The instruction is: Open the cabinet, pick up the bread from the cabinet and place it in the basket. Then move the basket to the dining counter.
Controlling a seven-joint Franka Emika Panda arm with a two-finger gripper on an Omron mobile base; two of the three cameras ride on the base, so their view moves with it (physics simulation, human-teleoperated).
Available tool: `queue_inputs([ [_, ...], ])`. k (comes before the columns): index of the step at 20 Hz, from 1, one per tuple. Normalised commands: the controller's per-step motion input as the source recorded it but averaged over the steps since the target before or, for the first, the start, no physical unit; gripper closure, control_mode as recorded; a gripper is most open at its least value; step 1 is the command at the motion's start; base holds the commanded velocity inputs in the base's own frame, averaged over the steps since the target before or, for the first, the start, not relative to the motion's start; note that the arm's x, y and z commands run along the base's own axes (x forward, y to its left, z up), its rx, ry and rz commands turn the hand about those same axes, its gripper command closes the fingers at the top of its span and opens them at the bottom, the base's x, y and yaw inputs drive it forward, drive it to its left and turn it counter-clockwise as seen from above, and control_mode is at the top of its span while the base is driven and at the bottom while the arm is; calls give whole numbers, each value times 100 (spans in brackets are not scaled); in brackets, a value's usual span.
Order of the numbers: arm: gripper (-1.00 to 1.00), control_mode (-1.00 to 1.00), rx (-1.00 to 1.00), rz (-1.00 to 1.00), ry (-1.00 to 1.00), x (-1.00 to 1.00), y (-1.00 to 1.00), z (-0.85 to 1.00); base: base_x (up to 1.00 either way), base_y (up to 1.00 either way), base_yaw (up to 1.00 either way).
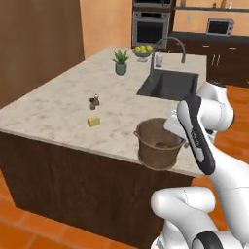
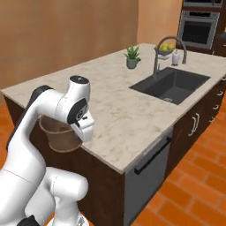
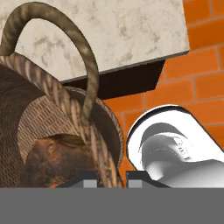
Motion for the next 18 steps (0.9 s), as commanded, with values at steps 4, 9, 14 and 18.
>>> queue_inputs([
  [4, 100, 100, 0, 0, 0, 0, 0, 0, 2, 91, -56],
  [9, 100, 100, 0, 0, 0, 0, 0, 0, 19, 74, -49],
  [14, 100, 100, 0, 0, 0, 0, 0, 0, 22, 58, -38],
  [18, 100, 100, 0, 0, 0, 0, 0, 0, 0, 41, -49],
])
